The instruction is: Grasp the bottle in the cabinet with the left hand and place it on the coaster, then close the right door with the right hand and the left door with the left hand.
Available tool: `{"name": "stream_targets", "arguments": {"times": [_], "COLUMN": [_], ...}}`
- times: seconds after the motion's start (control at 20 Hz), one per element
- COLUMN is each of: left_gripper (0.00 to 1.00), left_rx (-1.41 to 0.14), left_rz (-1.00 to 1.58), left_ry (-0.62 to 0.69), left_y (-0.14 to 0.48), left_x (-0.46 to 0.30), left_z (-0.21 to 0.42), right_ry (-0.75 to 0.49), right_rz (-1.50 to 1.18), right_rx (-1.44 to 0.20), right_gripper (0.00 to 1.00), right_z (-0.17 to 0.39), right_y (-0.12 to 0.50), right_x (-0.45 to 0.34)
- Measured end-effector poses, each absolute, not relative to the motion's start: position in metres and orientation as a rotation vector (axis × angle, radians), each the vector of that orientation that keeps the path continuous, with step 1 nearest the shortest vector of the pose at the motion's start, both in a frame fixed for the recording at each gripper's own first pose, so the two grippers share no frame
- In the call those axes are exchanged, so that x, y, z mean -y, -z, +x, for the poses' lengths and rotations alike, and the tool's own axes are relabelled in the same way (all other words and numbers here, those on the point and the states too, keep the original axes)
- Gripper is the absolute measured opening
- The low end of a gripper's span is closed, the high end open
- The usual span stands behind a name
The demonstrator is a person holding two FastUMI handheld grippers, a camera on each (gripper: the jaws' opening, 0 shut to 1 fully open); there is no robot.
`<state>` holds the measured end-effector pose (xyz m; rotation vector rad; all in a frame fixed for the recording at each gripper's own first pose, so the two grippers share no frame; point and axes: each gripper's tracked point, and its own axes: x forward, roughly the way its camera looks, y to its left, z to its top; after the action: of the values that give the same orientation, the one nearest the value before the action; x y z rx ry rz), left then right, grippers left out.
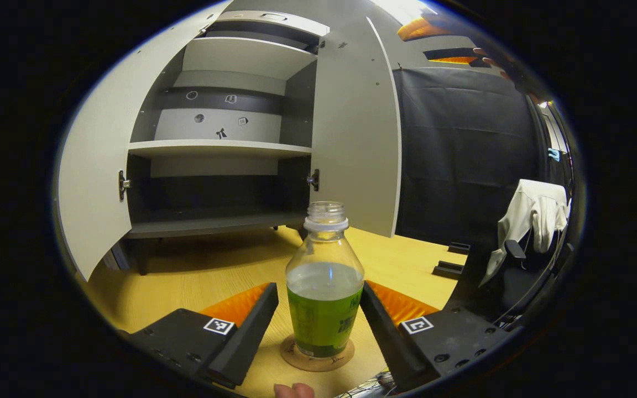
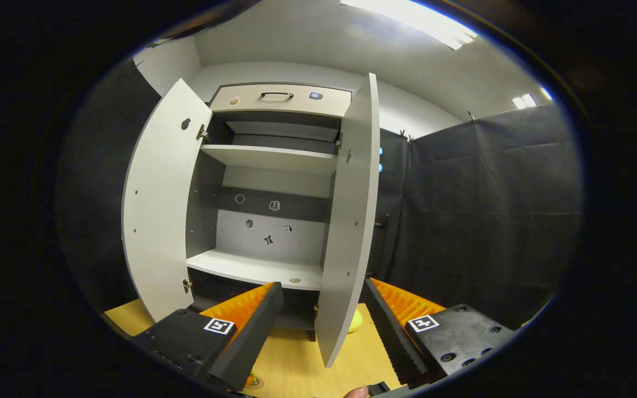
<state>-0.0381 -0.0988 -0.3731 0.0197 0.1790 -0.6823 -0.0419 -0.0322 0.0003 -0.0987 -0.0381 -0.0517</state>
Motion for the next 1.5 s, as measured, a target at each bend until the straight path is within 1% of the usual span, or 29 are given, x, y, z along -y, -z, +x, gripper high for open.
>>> {"name": "stream_targets", "arguments": {"times": [0.2,0.4,0.6,0.8,1.0,1.15,1.25,1.35,1.5], "left_gripper": [0.94,0.94,0.94,0.94,0.94,0.94,0.94,0.94,0.94], "left_rx": [-0.211,-0.201,-0.168,-0.124,-0.095,-0.083,-0.088,-0.094,-0.110], "left_rz": [0.035,0.026,-0.033,-0.068,-0.076,-0.087,-0.087,-0.089,-0.087], "left_ry": [0.692,0.633,0.508,0.366,0.272,0.232,0.205,0.186,0.162], "left_y": [0.375,0.345,0.292,0.238,0.200,0.185,0.186,0.186,0.192], "left_x": [0.085,0.065,0.042,0.008,-0.027,-0.046,-0.059,-0.070,-0.085], "left_z": [-0.057,-0.068,-0.070,-0.057,-0.047,-0.043,-0.041,-0.043,-0.048], "right_ry": [0.048,0.079,0.138,0.139,0.148,0.113,0.094,0.088,0.075], "right_rz": [-0.076,-0.015,-0.022,-0.029,-0.017,0.000,-0.013,-0.011,0.019], "right_rx": [0.031,0.008,-0.004,-0.031,-0.018,-0.042,-0.051,-0.047,-0.054], "right_gripper": [0.98,0.98,0.98,0.98,0.98,0.98,0.99,0.95,0.95], "right_z": [-0.040,-0.027,-0.002,0.031,0.057,0.067,0.069,0.067,0.066], "right_y": [0.000,0.003,0.008,0.018,0.014,0.021,0.026,0.024,0.026], "right_x": [0.043,0.072,0.118,0.149,0.170,0.163,0.156,0.153,0.137]}}
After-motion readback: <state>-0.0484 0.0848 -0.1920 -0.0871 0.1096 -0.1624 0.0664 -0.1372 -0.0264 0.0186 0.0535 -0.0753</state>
